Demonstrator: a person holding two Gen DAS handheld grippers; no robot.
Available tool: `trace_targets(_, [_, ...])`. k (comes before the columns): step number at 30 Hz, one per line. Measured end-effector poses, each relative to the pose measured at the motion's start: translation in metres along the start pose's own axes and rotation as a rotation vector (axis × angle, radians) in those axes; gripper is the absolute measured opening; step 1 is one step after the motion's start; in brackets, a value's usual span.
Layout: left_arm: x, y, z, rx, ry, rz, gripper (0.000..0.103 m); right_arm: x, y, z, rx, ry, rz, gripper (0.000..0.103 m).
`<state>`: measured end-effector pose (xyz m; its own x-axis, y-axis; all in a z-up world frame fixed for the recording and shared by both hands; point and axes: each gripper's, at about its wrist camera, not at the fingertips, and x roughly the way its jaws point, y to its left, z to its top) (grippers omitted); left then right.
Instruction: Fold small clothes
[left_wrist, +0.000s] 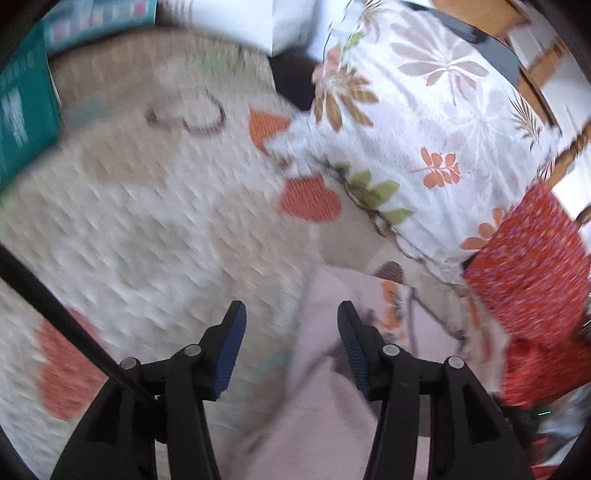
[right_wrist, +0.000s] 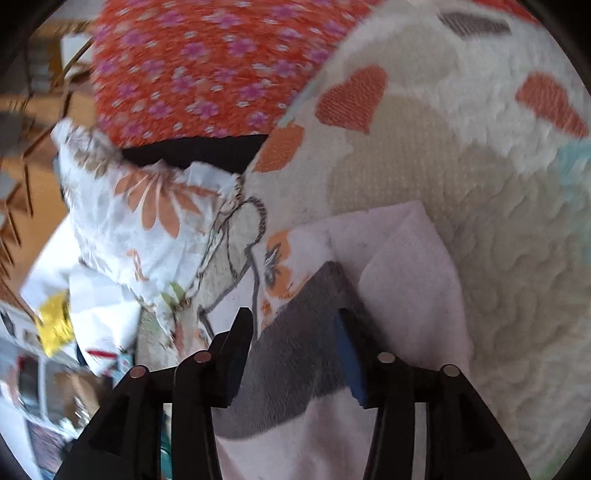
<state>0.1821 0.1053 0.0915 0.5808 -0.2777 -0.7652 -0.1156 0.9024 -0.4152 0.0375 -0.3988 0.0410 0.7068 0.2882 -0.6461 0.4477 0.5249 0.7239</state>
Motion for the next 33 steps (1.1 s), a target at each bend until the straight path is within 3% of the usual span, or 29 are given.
trace_targets(5, [-0.046, 0.002, -0.003, 0.141, -0.174, 0.197, 0.068, -0.005, 0.053, -0.038, -0.219, 0.054, -0.083, 0.051])
trace_targets(8, [-0.073, 0.012, -0.008, 0.173, -0.274, 0.289, 0.081, 0.008, 0.097, -0.08, -0.421, 0.115, -0.122, 0.051])
trace_targets(10, [-0.092, 0.022, -0.012, 0.19, -0.337, 0.35, 0.082, 0.022, 0.126, -0.112, -0.561, 0.155, -0.14, 0.048])
trace_targets(13, [-0.105, 0.032, -0.015, 0.231, -0.372, 0.388, 0.085, 0.052, 0.166, -0.167, -0.754, 0.233, -0.15, 0.032])
trace_targets(14, [-0.107, 0.036, -0.016, 0.242, -0.379, 0.401, 0.085, 0.063, 0.174, -0.181, -0.786, 0.264, -0.139, 0.022])
trace_targets(15, [-0.109, 0.041, -0.015, 0.249, -0.381, 0.411, 0.085, 0.077, 0.183, -0.196, -0.81, 0.304, -0.123, 0.019])
trace_targets(18, [-0.115, 0.054, -0.014, 0.229, -0.361, 0.4, 0.085, 0.121, 0.201, -0.228, -0.838, 0.363, -0.134, 0.019])
trace_targets(22, [-0.125, 0.076, -0.005, 0.135, -0.342, 0.337, 0.085, 0.177, 0.223, -0.255, -0.896, 0.317, -0.25, 0.019])
trace_targets(24, [-0.129, 0.084, 0.0, 0.095, -0.346, 0.315, 0.085, 0.194, 0.237, -0.262, -0.902, 0.311, -0.258, 0.02])
trace_targets(26, [-0.131, 0.088, 0.0, 0.073, -0.349, 0.311, 0.085, 0.207, 0.25, -0.264, -0.883, 0.367, -0.214, 0.02])
trace_targets(28, [-0.13, 0.091, 0.002, 0.061, -0.332, 0.288, 0.085, 0.212, 0.258, -0.271, -0.9, 0.396, -0.21, 0.02])
trace_targets(30, [-0.128, 0.091, 0.002, 0.054, -0.323, 0.284, 0.085, 0.202, 0.261, -0.269, -0.889, 0.403, -0.151, 0.02])
trace_targets(33, [-0.122, 0.087, 0.0, 0.06, -0.306, 0.274, 0.085, 0.172, 0.26, -0.253, -0.867, 0.343, -0.122, 0.02])
